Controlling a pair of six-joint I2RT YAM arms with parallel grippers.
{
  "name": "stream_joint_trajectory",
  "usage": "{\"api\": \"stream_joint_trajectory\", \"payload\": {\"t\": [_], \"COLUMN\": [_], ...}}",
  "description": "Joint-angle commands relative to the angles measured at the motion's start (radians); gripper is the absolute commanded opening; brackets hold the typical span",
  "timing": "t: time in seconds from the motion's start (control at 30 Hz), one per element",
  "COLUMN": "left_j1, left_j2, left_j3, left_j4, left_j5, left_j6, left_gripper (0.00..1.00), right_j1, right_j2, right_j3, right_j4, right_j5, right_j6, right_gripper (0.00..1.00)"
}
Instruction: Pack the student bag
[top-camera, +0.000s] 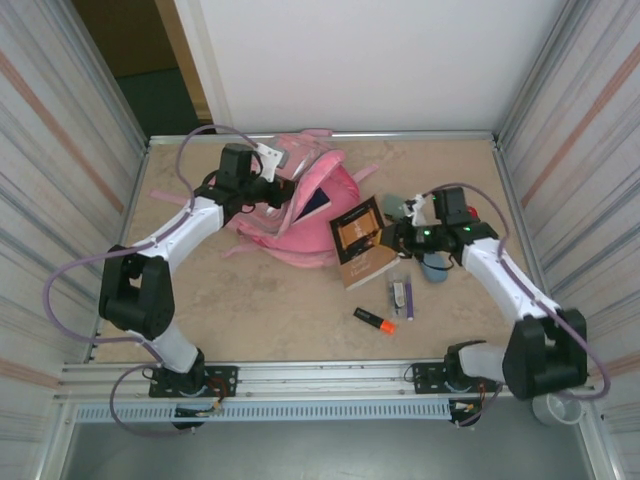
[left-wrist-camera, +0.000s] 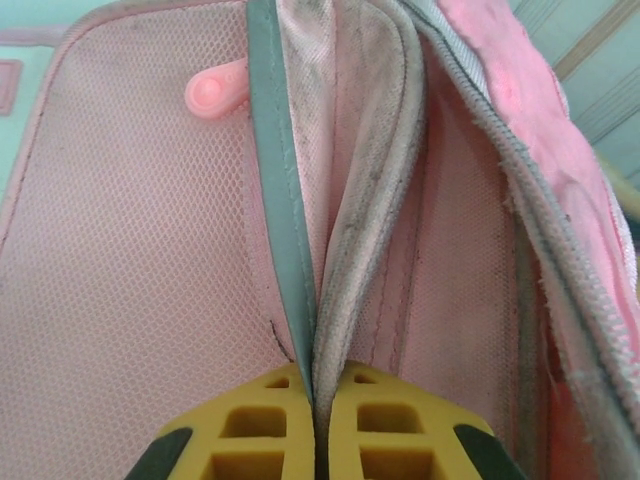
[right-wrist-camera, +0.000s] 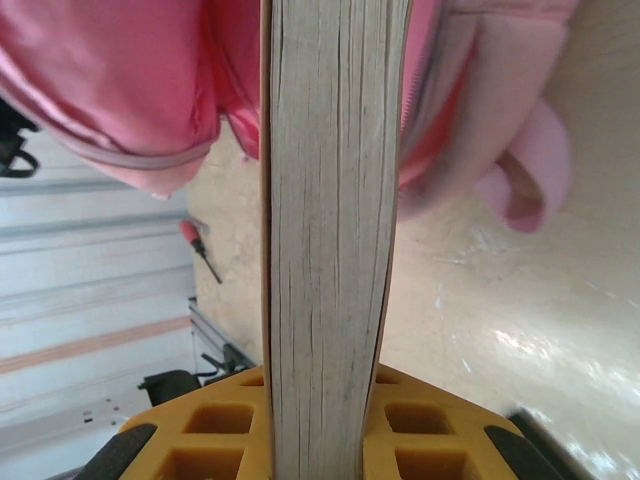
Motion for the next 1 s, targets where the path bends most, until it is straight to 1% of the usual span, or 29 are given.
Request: {"api": "stream_joint_trajectory", "payload": {"t": [0.0,0.13,0.27,0.37,0.47,0.53,0.6,0.7,0.77,0.87,0.9,0.97], "left_j1": [0.016,0.023,0.023,0.025,0.028,0.028,0.028,0.028,0.029,0.028,0.030,0.028], "left_j2": [-0.023,-0.020,-0.018,-0.016,-0.017,-0.020,-0.024,-0.025,-0.025,-0.025,-0.026,-0.030], "left_j3": [0.028,0.034,0.054,0.061,0.074,0.082,0.085,0.087,0.083,0.078,0.073,0.064], "left_j4": [0.095,0.099,0.054,0.051,0.046,0.040,0.043,0.041,0.040,0.033,0.032,0.030], "left_j5": [0.158,0.217,0.234,0.255,0.276,0.289,0.300,0.313,0.311,0.310,0.305,0.294], "left_j6": [-0.050,-0.044,-0.008,-0.003,-0.003,-0.005,-0.009,-0.005,-0.002,0.006,0.009,0.019], "left_gripper": [0.00,0.00,0.00,0.00,0.00,0.00,0.00,0.00,0.00,0.00,0.00,0.00], "right_j1": [0.059,0.067,0.092,0.117,0.127,0.131,0.143,0.171,0.174,0.163,0.159,0.153], "right_j2": [0.123,0.322,0.479,0.598,0.718,0.774,0.808,0.848,0.878,0.893,0.886,0.860], "right_j3": [0.084,0.157,0.276,0.380,0.466,0.508,0.553,0.618,0.642,0.639,0.633,0.614], "right_j4": [0.228,0.411,0.469,0.471,0.520,0.544,0.535,0.522,0.546,0.572,0.568,0.564], "right_j5": [-0.076,-0.143,-0.193,-0.198,-0.206,-0.174,-0.117,-0.038,0.008,0.065,0.084,0.099], "right_j6": [0.080,0.149,0.152,0.156,0.196,0.217,0.199,0.171,0.183,0.191,0.180,0.164], "right_gripper": [0.00,0.00,0.00,0.00,0.00,0.00,0.00,0.06,0.11,0.19,0.24,0.30]}}
